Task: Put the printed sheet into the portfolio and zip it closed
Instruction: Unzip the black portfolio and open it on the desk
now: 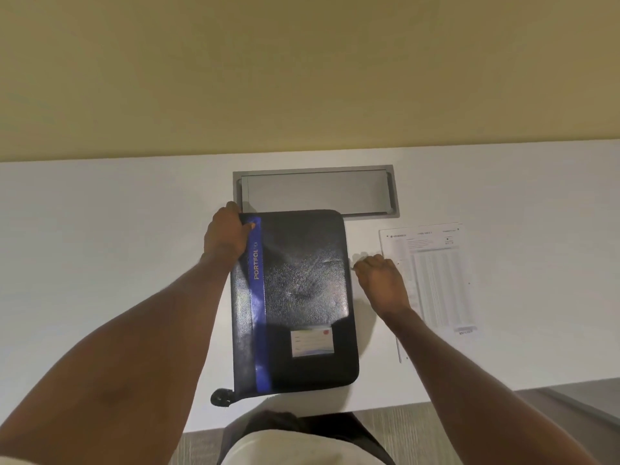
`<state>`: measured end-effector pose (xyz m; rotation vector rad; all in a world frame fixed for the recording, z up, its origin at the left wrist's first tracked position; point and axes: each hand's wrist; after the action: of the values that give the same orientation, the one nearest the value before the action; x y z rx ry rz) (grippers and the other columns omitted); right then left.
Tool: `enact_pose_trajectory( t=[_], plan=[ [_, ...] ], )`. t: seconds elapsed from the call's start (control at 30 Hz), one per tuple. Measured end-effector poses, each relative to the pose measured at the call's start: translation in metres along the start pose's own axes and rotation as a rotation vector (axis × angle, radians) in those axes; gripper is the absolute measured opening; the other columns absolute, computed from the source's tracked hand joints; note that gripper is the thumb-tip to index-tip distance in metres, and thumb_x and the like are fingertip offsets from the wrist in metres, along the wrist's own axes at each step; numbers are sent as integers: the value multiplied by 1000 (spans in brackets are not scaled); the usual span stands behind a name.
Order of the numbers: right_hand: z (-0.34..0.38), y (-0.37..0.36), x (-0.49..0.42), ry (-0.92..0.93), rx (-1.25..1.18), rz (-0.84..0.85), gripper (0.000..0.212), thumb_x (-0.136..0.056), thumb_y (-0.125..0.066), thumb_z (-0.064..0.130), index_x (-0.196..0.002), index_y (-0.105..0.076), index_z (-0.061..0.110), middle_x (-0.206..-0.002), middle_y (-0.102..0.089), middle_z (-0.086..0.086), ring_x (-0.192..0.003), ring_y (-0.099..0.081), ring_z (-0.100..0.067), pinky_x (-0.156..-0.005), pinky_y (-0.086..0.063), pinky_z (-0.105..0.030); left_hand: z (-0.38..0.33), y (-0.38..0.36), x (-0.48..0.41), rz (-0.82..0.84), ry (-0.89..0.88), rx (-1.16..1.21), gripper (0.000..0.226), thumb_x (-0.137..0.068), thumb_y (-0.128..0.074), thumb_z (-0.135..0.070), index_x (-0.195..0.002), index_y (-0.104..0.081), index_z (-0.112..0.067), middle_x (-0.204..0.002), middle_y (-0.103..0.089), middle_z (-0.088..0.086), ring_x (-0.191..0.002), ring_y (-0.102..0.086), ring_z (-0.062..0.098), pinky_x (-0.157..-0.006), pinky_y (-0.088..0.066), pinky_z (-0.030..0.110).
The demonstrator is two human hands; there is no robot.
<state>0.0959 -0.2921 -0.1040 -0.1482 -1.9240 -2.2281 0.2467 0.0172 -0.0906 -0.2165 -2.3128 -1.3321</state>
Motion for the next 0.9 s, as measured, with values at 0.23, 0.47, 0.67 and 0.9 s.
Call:
enact_pose_trajectory(
  t=[0.23, 0.47, 0.67, 0.9],
  plan=[
    [14, 17, -4, -132, -146, 0, 20, -84, -65, -6, -93, -73, 8, -87, -74, -11, -82, -66, -32, -70, -47, -33, -10, -30, 76, -49, -304, -186, 59, -96, -65, -33, -145, -45, -10, -138, -51, 18, -124, -52, 40, -99, -50, 51],
    [17, 21, -1, -112, -96, 33, 18, -90, -57, -1, -94, -71, 11, -90, -71, -10, -87, -64, -30, -77, -47, -34, 6, -108, 205, 244, -687, -395, 101, -91, -51, -69, -164, -3, -19, -171, 14, 6, -158, 14, 25, -127, 2, 54],
    [18, 22, 0, -125, -69, 27, 20, -93, -57, 0, -98, -73, 11, -90, -70, -10, -88, -64, -30, -80, -45, -36, 19, -136, 247, 369, -601, -583, 131, -78, -59, -82, -161, 19, -18, -166, 32, 8, -151, 34, 30, -122, 7, 65],
    [19, 17, 10, -147, -63, -3, 23, -97, -55, 4, -96, -74, 16, -90, -72, -8, -85, -64, -28, -74, -39, -33, 15, -142, 251, 363, -512, -645, 125, -84, -70, -64, -161, 18, -17, -168, 27, 8, -152, 29, 34, -120, 0, 71]
  ],
)
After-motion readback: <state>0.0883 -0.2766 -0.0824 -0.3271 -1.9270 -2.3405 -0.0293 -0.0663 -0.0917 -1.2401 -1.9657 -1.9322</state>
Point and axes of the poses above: each hand's wrist, its own x-axis away from the middle knuckle, its own y-axis out of the back of the hand, z = x × y
